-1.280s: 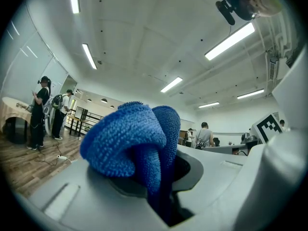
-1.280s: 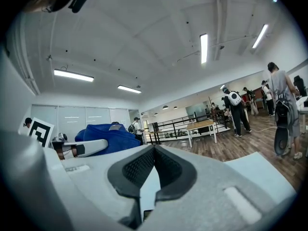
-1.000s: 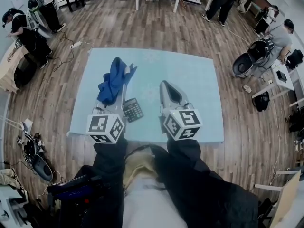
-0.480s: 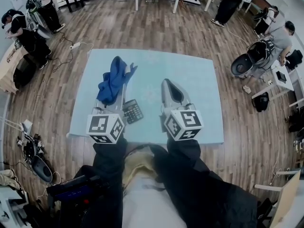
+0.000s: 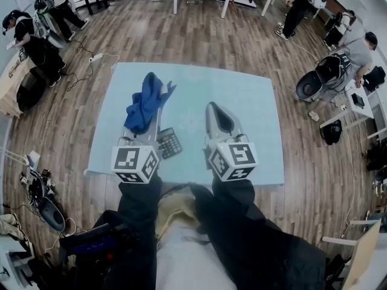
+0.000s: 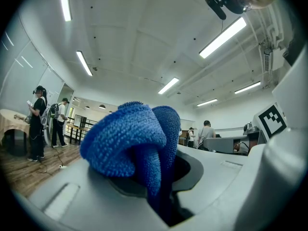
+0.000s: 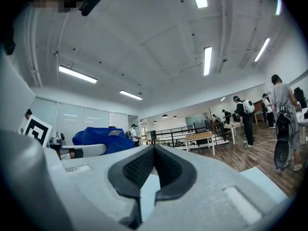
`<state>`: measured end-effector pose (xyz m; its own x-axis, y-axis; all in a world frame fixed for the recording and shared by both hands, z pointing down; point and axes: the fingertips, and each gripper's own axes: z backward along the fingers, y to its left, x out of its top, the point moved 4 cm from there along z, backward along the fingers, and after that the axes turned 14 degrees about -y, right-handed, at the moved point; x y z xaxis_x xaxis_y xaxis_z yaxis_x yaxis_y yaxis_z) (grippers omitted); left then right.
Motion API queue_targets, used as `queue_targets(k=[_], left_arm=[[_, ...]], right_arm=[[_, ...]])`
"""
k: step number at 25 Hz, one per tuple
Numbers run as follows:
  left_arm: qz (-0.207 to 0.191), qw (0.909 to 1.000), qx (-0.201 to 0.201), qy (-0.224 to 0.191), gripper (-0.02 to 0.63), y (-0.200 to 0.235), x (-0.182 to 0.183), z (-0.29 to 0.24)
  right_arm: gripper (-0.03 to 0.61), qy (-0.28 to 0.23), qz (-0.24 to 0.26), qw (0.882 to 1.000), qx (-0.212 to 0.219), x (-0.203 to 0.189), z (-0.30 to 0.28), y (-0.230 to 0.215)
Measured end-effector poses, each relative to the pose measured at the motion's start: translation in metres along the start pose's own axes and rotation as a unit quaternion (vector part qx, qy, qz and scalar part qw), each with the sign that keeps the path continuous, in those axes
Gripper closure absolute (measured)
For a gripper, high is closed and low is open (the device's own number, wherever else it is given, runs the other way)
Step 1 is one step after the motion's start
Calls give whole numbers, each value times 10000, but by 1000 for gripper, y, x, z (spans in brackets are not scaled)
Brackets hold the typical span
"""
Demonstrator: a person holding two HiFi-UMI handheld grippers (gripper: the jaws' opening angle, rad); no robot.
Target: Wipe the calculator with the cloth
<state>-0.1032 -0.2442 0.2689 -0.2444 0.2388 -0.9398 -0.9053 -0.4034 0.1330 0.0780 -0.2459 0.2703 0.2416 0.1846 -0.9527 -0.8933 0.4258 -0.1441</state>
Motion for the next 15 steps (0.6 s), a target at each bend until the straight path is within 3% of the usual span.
queue_targets(k=[15], left_arm=[[49, 9999, -14, 96, 546, 0, -7, 4]], right_arm=[[581, 55, -11, 10000, -26, -4, 3, 4]])
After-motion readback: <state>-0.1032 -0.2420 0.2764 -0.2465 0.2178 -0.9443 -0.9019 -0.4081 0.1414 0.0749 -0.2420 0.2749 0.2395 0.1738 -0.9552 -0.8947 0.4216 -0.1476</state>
